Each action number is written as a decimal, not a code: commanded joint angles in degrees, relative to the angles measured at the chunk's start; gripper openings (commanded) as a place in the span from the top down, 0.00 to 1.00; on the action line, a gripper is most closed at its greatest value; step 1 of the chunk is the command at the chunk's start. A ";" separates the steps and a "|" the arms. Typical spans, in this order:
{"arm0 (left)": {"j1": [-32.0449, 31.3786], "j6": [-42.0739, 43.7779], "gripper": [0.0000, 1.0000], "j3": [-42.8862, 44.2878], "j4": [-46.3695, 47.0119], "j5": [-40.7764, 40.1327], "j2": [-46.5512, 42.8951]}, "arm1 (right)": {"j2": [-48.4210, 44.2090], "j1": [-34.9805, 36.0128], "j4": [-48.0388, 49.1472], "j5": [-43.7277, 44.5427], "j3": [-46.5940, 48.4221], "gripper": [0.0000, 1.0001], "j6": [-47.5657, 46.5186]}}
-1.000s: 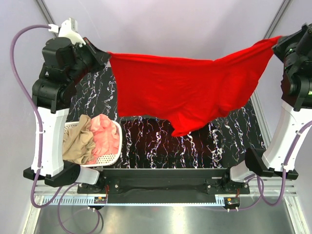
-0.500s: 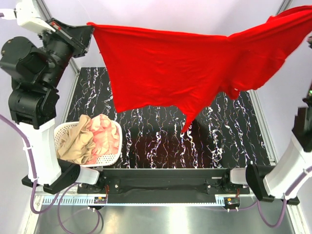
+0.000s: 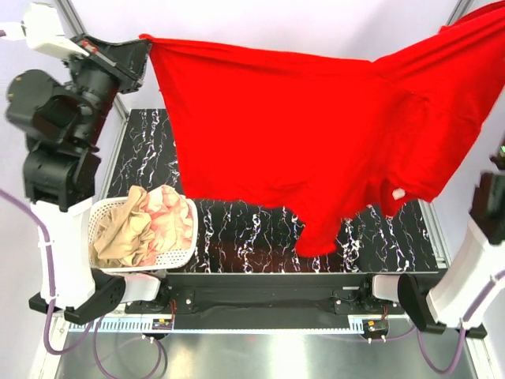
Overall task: Fold and stack the t-shirts
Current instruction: Flatten the tshirt out
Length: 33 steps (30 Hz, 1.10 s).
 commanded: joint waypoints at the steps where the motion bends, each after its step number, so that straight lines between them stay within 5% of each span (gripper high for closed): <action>1: 0.54 -0.81 1.00 -5.10 10.83 -3.58 0.91 | 4.20 -0.49 5.29 0.87 -3.07 1.00 -0.31; 8: 2.56 -1.95 1.00 1.44 17.43 -5.35 12.06 | 15.69 -0.49 14.00 0.61 -2.99 1.00 0.30; 12: 4.76 -3.00 1.00 12.53 17.17 -4.55 22.34 | 26.16 -0.49 15.40 0.53 9.46 1.00 1.27; 17: 9.76 -11.77 1.00 15.01 24.19 -2.80 29.91 | 36.80 -0.57 17.16 1.31 21.19 1.00 1.97; 27: 15.40 -24.45 1.00 20.81 31.49 3.09 33.79 | 33.75 -3.30 21.21 1.84 18.03 1.00 6.28; 33: 15.40 -24.28 1.00 9.77 31.22 9.06 25.56 | 26.20 -3.47 14.37 2.02 9.35 1.00 4.61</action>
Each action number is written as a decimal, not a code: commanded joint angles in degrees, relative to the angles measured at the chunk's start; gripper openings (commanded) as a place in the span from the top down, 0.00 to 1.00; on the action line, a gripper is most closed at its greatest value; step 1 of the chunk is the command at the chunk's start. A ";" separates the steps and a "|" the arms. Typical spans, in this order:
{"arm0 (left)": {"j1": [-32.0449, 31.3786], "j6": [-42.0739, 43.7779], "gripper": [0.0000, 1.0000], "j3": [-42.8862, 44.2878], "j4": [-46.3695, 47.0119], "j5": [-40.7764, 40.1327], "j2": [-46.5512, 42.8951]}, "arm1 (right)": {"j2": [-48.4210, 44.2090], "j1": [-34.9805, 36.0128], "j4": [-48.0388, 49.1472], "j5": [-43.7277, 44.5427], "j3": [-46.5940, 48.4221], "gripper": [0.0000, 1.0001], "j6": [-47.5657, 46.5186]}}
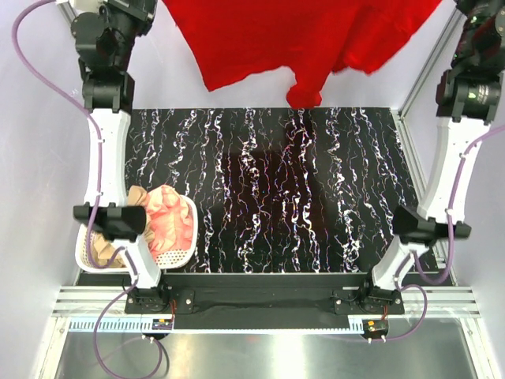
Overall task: Fold and stack the t-shirts
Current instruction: Flatten the tshirt out
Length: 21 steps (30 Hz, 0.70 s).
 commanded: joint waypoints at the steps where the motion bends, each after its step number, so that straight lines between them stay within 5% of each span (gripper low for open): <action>1: 1.56 -0.85 1.00 -8.28 5.41 2.75 -10.07 | -10.43 -1.59 -0.62 2.98 -6.68 1.00 -1.01; 5: 0.42 2.14 1.00 -31.35 5.42 4.95 -20.35 | -23.63 -1.51 -0.97 3.59 -34.66 1.00 0.39; 11: -2.74 8.81 1.00 -55.39 -3.97 2.77 -37.05 | -42.36 -1.51 -11.50 -1.40 -64.14 1.00 8.39; 16: -10.71 16.70 1.00 -73.49 -12.67 -3.38 -48.74 | -51.68 6.04 -29.32 -0.45 -72.19 1.00 9.70; 21: -19.25 19.72 1.00 -85.72 -21.37 -5.24 -57.79 | -53.96 6.23 -51.11 -16.23 -75.87 1.00 10.94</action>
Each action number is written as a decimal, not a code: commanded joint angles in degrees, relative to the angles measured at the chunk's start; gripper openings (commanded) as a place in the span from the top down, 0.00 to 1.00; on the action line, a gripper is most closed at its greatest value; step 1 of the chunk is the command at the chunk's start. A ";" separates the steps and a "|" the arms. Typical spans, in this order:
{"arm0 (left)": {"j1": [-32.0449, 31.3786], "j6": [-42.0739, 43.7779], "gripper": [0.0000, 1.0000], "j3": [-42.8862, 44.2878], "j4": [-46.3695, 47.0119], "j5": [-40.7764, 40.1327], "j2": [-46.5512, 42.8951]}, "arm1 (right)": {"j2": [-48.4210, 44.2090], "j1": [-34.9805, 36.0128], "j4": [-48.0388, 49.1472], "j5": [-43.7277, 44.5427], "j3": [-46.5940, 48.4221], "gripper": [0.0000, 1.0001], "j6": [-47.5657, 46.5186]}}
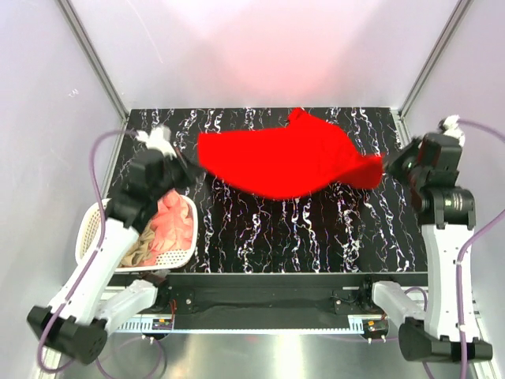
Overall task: Fold and stack the t-shirts
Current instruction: Flatten the tshirt out
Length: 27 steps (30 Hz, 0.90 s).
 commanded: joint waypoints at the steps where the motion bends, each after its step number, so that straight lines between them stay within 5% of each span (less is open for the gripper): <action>1: -6.49 4.05 1.00 -6.72 -5.25 -3.03 -6.34 | -3.29 0.41 -18.10 -12.58 -4.18 1.00 1.48; 8: -24.16 1.76 1.00 -19.13 -9.91 -7.32 -8.82 | -12.17 2.35 -34.28 -30.79 -25.02 1.00 2.55; 13: -39.35 2.02 1.00 -16.77 -11.59 -12.18 -0.03 | -10.70 4.28 -39.92 -33.27 -30.66 1.00 -6.57; 17: -44.39 2.20 1.00 -15.01 -10.45 -9.81 9.54 | -3.31 8.50 -37.73 -32.06 -28.91 0.97 -8.45; 18: -44.92 2.20 0.90 -14.74 -9.31 -9.54 10.08 | -0.42 8.76 -36.59 -31.26 -27.68 0.92 -8.28; 20: -44.93 2.55 0.71 -12.47 -9.48 -10.58 10.53 | 2.14 8.85 -34.65 -30.55 -24.61 0.67 -7.75; 21: -44.93 2.99 0.49 -11.24 -10.96 -12.68 11.05 | 4.85 8.85 -33.51 -29.85 -23.20 0.54 -7.49; 23: -44.84 4.48 0.34 -6.08 -12.81 -14.80 11.75 | 7.24 8.77 -31.67 -27.48 -18.02 0.24 -6.69; 27: -43.62 7.47 0.21 4.48 -18.17 -17.71 13.69 | 20.20 8.68 -24.74 -22.11 -5.82 0.17 -6.25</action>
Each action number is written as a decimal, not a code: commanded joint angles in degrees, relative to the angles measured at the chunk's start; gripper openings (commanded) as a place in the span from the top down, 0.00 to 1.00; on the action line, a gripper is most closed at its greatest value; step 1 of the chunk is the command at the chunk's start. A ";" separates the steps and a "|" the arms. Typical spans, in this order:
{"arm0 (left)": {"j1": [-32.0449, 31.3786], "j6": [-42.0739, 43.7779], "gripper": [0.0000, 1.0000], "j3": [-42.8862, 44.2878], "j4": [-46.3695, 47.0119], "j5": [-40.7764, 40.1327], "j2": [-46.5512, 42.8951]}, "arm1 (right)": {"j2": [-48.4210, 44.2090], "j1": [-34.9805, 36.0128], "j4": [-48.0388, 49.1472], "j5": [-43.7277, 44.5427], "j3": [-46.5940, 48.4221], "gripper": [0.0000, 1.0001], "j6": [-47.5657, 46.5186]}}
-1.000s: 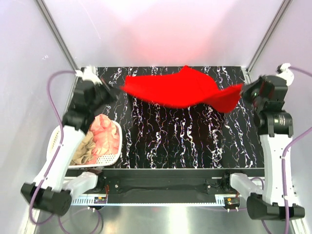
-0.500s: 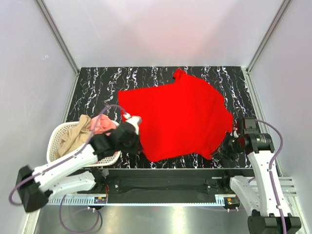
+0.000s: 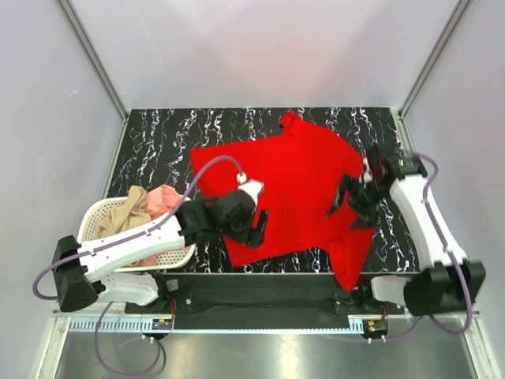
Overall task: Fold and stack the t-shirts
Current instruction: Flatten the tshirt out
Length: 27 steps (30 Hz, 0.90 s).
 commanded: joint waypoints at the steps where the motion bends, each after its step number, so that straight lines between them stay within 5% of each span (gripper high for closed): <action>1: 2.46 4.06 0.21 10.03 -1.85 -4.90 0.99 | 10.10 0.20 6.93 5.54 14.36 0.17 -0.24; 7: 15.90 7.84 0.23 21.63 -3.97 0.27 8.70 | 40.07 0.20 10.54 16.43 44.75 0.17 -3.66; 14: 22.60 9.43 0.24 33.59 -5.02 -1.56 26.97 | 71.72 -1.29 5.80 28.67 84.09 0.16 -6.75; 17: 24.79 7.94 0.24 36.67 -4.41 -1.49 32.52 | 74.21 -3.23 10.86 28.40 81.94 0.16 -4.55; 23: 29.19 1.88 0.24 35.36 -0.37 -2.09 38.43 | 66.74 -3.32 27.93 28.39 63.03 0.17 -4.55; 27: 30.95 -0.41 0.24 39.22 -1.68 -0.42 44.84 | 72.08 -3.32 22.69 34.80 66.88 0.18 -3.94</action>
